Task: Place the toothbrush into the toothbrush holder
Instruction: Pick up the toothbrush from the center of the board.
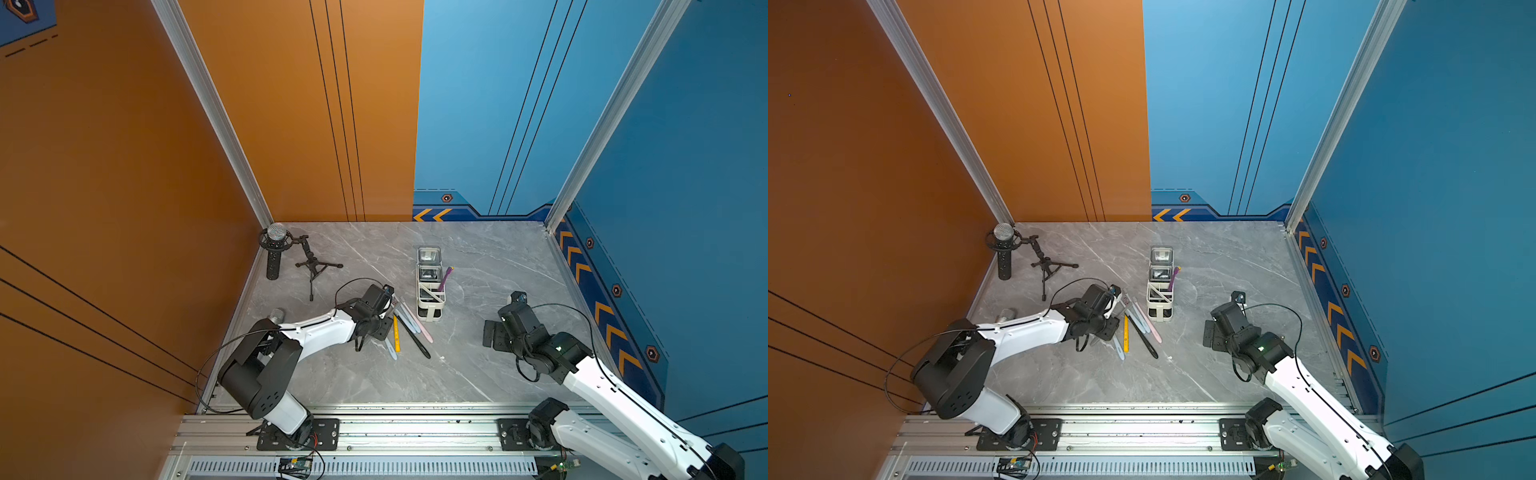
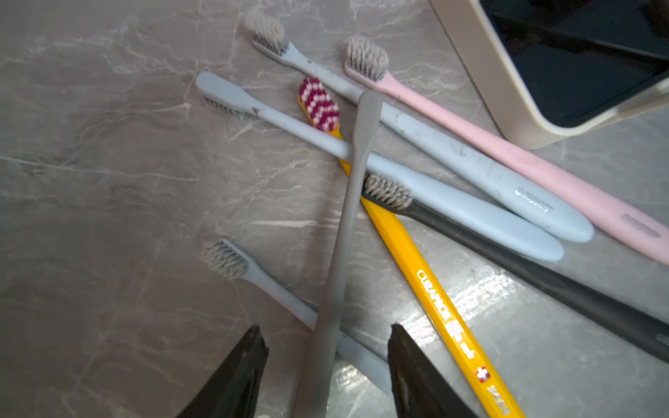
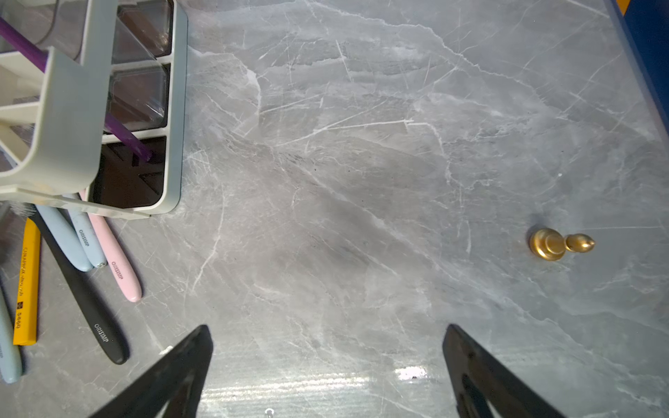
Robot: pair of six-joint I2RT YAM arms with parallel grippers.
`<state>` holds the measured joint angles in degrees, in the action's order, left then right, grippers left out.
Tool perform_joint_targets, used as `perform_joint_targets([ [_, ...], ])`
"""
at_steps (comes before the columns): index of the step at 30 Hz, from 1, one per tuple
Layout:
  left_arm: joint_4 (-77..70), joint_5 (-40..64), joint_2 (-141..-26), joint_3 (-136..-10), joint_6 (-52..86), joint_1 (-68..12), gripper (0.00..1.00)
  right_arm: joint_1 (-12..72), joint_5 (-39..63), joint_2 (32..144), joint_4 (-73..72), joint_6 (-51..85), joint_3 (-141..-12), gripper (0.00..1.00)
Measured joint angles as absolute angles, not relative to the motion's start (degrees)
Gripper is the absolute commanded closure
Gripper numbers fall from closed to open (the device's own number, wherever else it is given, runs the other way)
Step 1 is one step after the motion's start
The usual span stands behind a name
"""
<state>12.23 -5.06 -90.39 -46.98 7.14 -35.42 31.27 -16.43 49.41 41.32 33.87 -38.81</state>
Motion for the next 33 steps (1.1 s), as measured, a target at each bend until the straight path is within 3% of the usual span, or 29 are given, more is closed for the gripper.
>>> perform_joint_targets([
  [12,12.5,-4.2,-94.5,-48.7,6.4,-34.0,0.51,30.1,-15.2,47.6,41.2,33.4,-38.5,0.00],
  [33,12.5,-2.1,-94.5,-48.7,5.4,-32.5,0.77,25.7,-13.1,45.7,39.8,33.3,-36.3,0.00],
])
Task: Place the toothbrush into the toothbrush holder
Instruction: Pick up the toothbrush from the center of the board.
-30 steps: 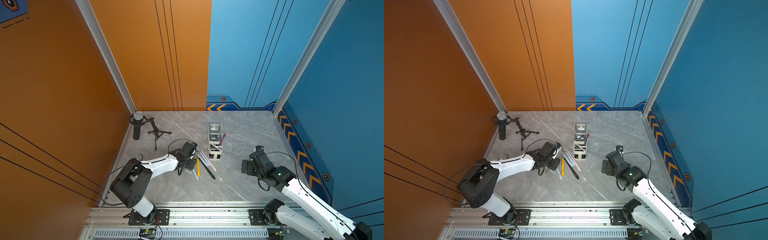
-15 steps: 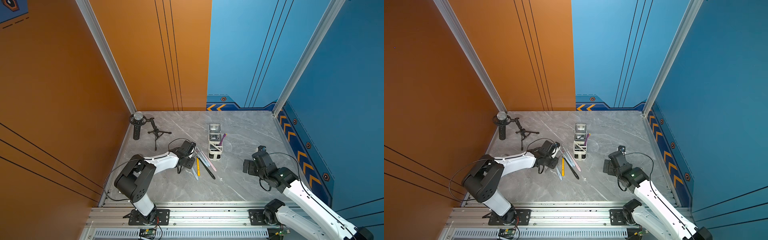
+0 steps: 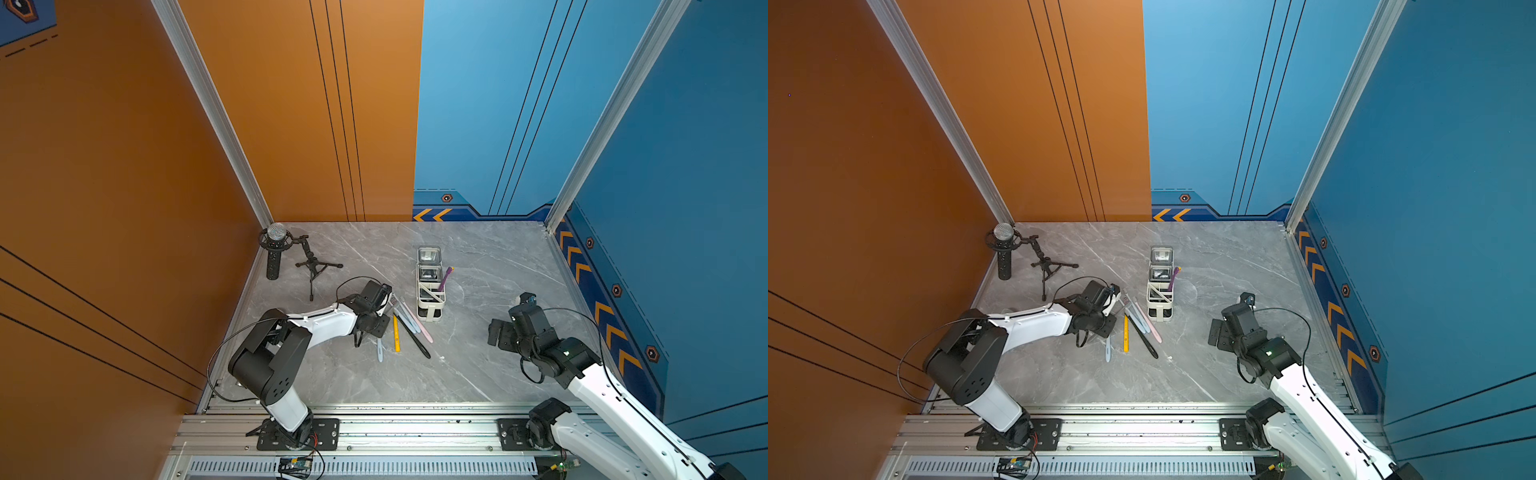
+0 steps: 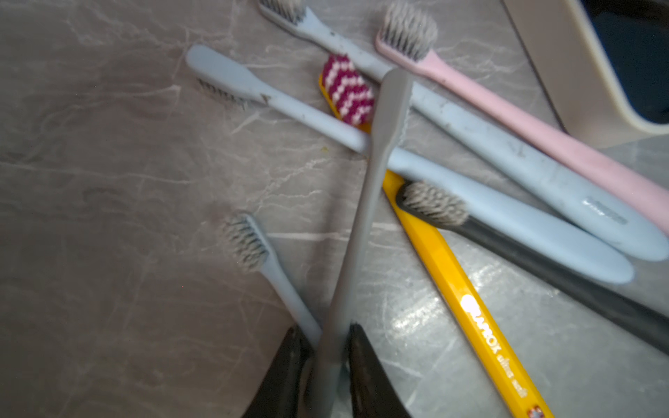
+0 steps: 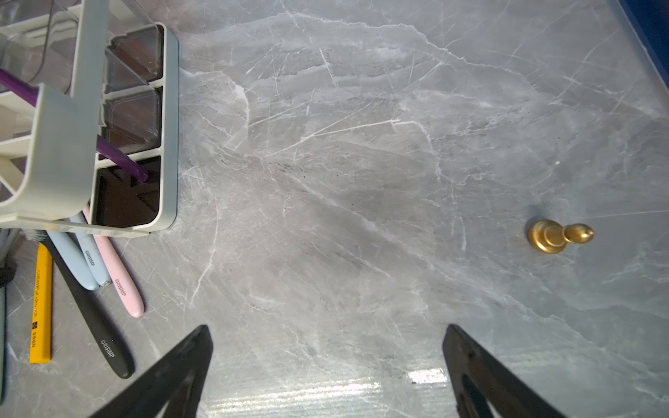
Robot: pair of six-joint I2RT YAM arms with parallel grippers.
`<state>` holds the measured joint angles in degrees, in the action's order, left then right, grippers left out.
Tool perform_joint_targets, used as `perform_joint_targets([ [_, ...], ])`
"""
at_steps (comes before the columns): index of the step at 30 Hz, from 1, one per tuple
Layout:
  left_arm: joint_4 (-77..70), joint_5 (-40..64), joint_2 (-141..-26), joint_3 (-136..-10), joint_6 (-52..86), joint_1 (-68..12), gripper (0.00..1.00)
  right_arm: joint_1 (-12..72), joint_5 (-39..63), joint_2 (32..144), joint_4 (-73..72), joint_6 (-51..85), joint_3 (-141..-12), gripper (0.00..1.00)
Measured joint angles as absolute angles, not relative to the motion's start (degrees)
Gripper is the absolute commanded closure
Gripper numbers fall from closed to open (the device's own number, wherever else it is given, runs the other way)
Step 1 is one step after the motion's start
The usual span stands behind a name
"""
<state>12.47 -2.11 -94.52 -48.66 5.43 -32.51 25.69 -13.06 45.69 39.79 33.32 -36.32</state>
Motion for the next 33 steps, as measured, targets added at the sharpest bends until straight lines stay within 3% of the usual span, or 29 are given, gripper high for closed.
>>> perform_joint_targets([
  [9,12.5,-2.4,-94.0,-48.6,5.5,-32.5,0.85,24.9,-12.5,48.0,39.7,33.3,-36.0,0.00],
  [33,12.8,-3.0,-84.2,-46.9,5.2,-33.6,0.86,24.4,-7.4,48.8,36.6,33.3,-36.2,0.02],
])
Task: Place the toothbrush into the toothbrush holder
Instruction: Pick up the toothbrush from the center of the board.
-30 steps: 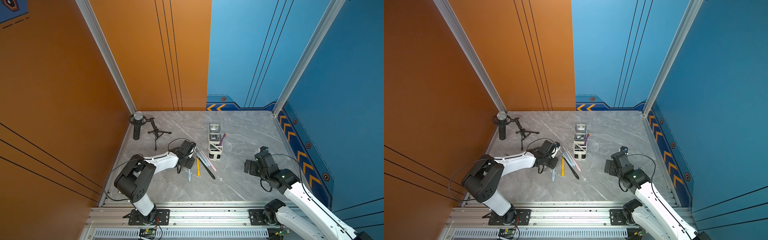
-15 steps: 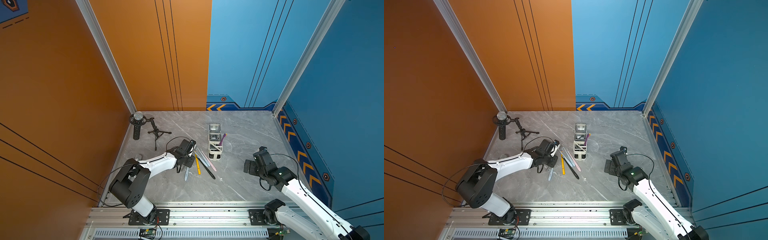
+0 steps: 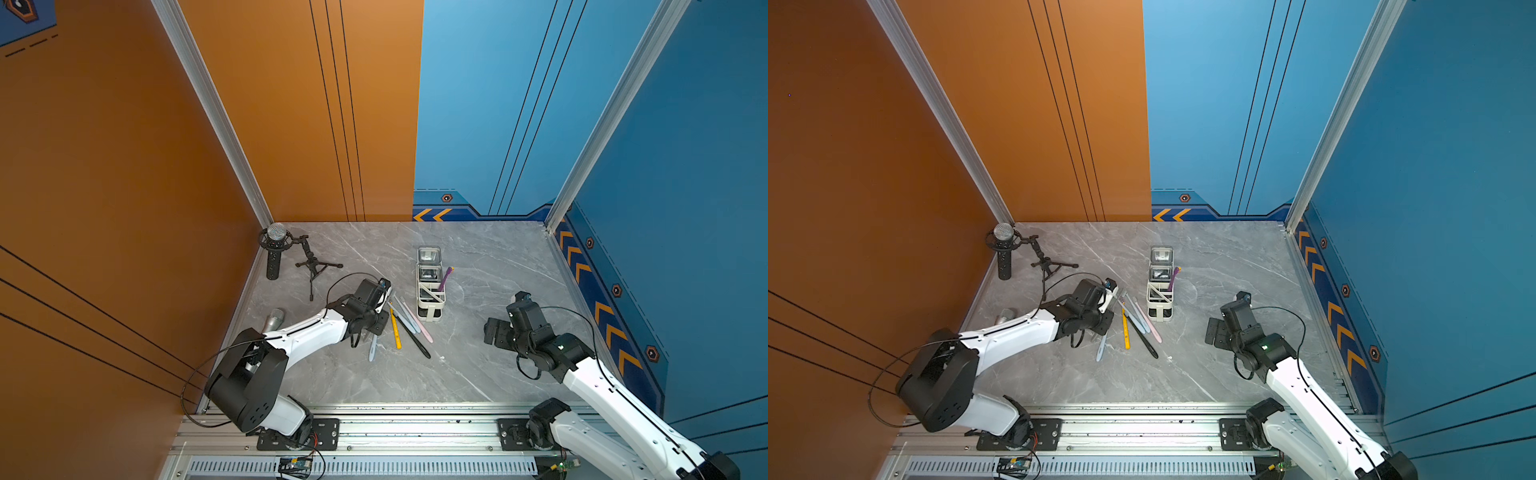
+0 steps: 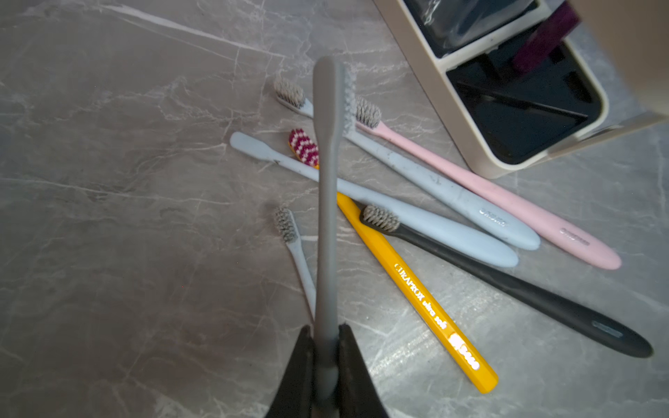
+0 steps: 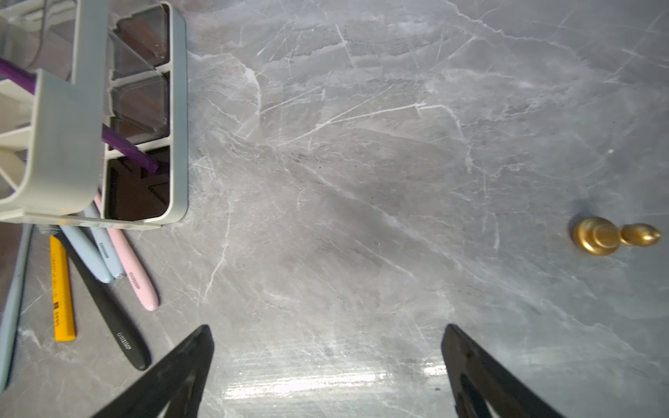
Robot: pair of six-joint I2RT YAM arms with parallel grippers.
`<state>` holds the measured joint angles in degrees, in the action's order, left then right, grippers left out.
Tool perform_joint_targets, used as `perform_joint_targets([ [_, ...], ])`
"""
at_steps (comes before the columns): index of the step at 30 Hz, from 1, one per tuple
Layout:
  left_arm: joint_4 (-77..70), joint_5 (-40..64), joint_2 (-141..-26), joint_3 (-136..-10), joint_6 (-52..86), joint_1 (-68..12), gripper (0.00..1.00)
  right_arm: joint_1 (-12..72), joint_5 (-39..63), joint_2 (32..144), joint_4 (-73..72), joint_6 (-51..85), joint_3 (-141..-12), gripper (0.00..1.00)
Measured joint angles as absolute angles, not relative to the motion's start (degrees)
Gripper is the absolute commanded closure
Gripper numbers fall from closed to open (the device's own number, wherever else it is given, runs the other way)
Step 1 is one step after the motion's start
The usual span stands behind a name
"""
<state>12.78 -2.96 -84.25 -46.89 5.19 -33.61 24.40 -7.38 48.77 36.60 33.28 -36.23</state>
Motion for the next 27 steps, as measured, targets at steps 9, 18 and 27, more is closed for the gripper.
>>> perform_joint_targets([
  [9,12.4,-1.1,-79.6,-45.0,3.2,-34.0,0.87,26.9,-1.2,46.6,32.1,34.1,-37.3,0.06],
  [18,9.8,2.0,-69.4,-42.2,0.5,-40.5,0.86,39.1,-3.2,47.3,28.0,34.5,-41.6,0.11],
  [27,9.6,3.0,-64.2,-42.1,-1.1,-47.6,0.86,53.3,-11.1,54.4,22.5,34.3,-44.9,0.11],
])
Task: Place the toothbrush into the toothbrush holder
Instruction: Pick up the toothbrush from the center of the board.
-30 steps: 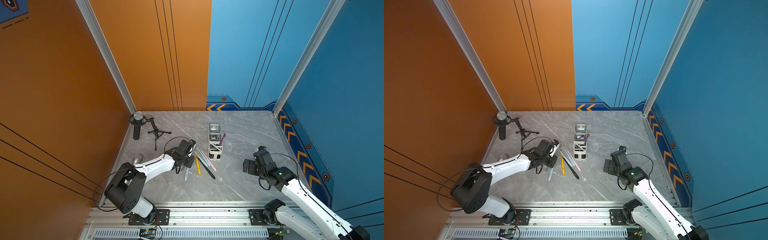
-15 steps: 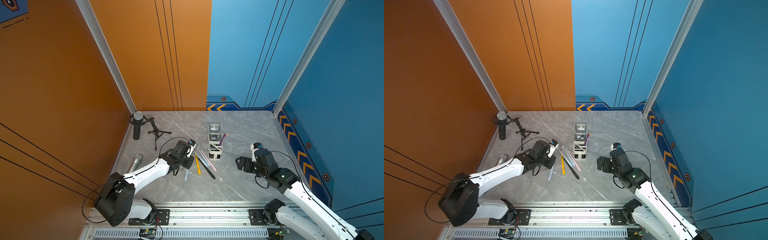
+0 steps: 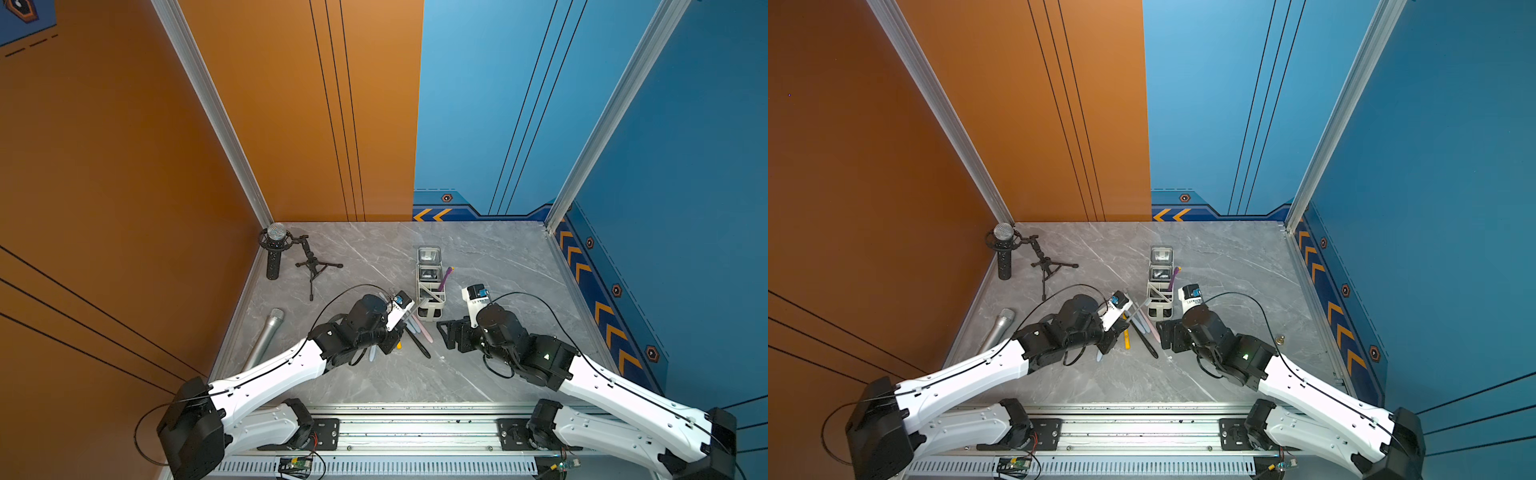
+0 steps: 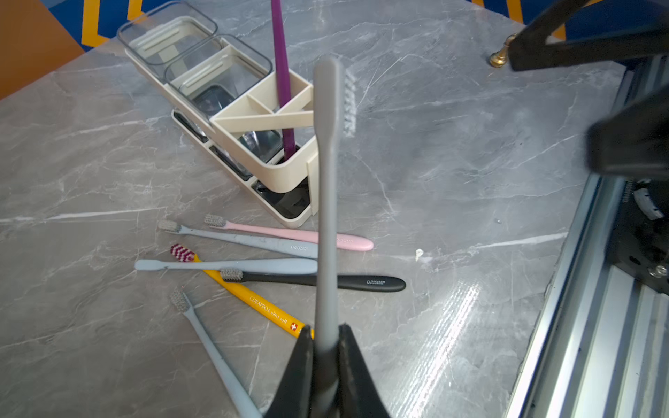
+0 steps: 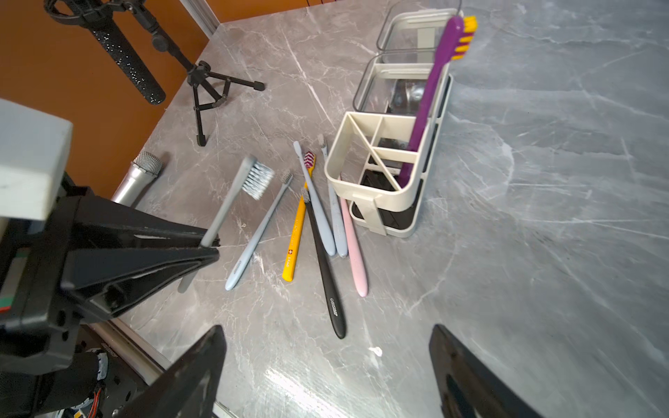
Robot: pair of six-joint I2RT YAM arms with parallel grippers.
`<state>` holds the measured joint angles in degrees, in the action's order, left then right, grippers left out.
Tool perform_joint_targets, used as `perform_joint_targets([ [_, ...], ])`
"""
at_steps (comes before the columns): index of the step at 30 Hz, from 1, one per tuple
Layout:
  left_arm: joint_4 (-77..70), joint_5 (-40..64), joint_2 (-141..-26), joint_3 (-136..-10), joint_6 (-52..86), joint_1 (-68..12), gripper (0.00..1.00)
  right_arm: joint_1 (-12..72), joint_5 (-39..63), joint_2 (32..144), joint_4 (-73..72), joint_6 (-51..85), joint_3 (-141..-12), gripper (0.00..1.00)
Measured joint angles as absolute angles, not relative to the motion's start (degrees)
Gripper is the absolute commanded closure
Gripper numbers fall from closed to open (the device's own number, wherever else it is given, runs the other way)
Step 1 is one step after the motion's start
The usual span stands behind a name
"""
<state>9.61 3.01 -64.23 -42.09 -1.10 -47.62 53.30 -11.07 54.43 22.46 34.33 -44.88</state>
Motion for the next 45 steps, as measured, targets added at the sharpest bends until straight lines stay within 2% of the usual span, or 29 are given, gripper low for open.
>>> perform_joint_targets([
  [12,9.5,0.4,-65.0,-42.1,-1.5,-50.4,0.86,56.6,-15.0,61.6,17.3,33.9,-47.5,0.13],
  [20,9.4,0.0,-65.4,-42.1,-1.8,-51.5,0.86,56.6,-15.5,63.7,13.4,33.9,-47.9,0.20],
  [26,9.2,-0.4,-65.0,-42.1,-2.0,-52.0,0.86,56.6,-15.3,65.8,10.6,34.3,-48.1,0.22],
  [37,7.0,-1.1,-63.6,-42.1,-1.9,-52.6,0.86,55.5,-13.5,66.4,6.4,36.0,-48.2,0.37],
  [42,6.7,-1.1,-63.6,-42.1,-1.9,-52.8,0.86,55.2,-12.5,66.7,4.5,36.9,-48.1,0.53],
  [45,6.2,-1.1,-63.6,-42.1,-1.7,-52.8,0.86,54.7,-12.1,66.7,3.8,37.6,-48.0,0.59],
])
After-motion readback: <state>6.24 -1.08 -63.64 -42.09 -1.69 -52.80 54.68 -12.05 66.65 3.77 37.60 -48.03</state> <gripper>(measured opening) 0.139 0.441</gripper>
